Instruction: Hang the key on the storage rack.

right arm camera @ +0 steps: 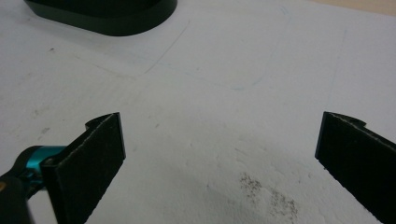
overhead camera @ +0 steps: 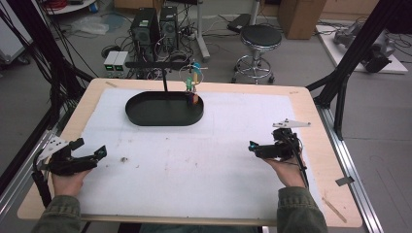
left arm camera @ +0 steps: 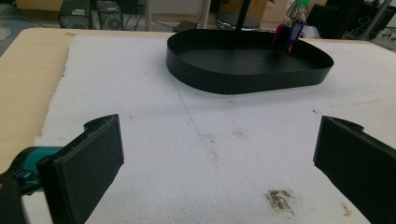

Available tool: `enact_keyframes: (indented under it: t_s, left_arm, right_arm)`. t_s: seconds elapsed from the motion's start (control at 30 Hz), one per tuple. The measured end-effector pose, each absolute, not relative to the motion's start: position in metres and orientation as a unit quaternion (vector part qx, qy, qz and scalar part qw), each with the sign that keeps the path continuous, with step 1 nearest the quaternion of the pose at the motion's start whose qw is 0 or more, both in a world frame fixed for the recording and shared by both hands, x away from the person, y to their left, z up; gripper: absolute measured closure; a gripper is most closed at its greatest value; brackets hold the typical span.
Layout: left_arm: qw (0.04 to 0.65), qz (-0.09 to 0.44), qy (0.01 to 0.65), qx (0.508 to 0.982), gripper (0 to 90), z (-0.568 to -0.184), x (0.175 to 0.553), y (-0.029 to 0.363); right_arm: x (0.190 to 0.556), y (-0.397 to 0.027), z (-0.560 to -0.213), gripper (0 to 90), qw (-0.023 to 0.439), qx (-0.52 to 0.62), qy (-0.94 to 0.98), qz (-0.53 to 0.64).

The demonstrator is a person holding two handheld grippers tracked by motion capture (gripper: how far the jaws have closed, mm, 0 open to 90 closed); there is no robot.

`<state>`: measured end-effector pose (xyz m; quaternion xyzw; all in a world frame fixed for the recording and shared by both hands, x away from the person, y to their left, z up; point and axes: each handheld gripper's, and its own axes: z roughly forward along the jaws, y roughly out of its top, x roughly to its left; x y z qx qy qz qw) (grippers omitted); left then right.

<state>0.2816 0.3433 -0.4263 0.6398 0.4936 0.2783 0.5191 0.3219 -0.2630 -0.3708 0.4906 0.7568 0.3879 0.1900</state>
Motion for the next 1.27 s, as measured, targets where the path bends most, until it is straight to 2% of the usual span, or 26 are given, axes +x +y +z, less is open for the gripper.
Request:
enact_keyframes:
  t_s: [0.5,0.8,1.1,1.27]
  left_arm:
    - [0.518,0.279,0.493,0.641,2.0,-0.426,0.281,0.343]
    - [0.517,0.279,0.492,0.642,2.0,-0.426,0.282,0.343]
    - [0.515,0.279,0.491,0.645,2.0,-0.427,0.283,0.342]
    - [0.515,0.278,0.490,0.646,2.0,-0.427,0.283,0.342]
  right_arm:
    - [0.296,-0.284,-0.398,0.5,0.227,0.534,0.709,0.402]
    - [0.280,-0.291,-0.400,0.5,0.292,0.545,0.650,0.442]
    - [0.273,-0.293,-0.402,0.5,0.323,0.537,0.636,0.451]
    - [0.274,-0.290,-0.403,0.5,0.325,0.534,0.638,0.449]
